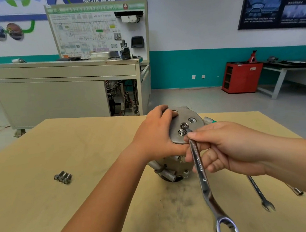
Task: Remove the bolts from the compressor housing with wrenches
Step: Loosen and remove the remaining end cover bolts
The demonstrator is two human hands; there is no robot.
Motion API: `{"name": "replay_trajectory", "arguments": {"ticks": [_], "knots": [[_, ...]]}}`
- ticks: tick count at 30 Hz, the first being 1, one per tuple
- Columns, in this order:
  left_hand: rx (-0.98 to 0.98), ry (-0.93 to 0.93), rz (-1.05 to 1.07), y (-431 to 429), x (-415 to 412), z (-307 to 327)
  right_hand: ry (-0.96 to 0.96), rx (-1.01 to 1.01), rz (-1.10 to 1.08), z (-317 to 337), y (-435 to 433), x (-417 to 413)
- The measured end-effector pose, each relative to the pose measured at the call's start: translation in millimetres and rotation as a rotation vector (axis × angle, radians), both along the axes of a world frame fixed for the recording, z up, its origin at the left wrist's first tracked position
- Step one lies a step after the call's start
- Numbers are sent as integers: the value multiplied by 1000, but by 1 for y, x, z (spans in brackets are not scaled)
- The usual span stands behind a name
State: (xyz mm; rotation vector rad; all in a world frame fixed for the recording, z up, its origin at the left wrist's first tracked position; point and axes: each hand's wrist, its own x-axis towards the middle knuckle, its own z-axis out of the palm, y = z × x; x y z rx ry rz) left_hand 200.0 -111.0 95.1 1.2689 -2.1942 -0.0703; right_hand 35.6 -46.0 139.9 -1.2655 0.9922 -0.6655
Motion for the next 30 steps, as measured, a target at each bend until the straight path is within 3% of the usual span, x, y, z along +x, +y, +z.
{"name": "replay_trajectory", "arguments": {"ticks": [10, 15, 18, 20, 22, 30], "knots": [[-36, 3, -5, 0, -1, -2, 339, -81, 162, 12, -15, -15], [-30, -17, 0, -4, 2, -3, 902, -244, 347, 45, -41, -33], [-24, -32, -5, -4, 2, -3, 1149, -562, 283, 56, -61, -39], [-29, -39, -8, -5, 1, -2, 1167, -742, 237, 58, -72, -39], [-31, -43, -8, -5, 0, -1, 1147, -795, 235, 60, -78, -41], [-37, -24, -11, -5, 2, -3, 1027, -592, 330, 51, -62, -60]]}}
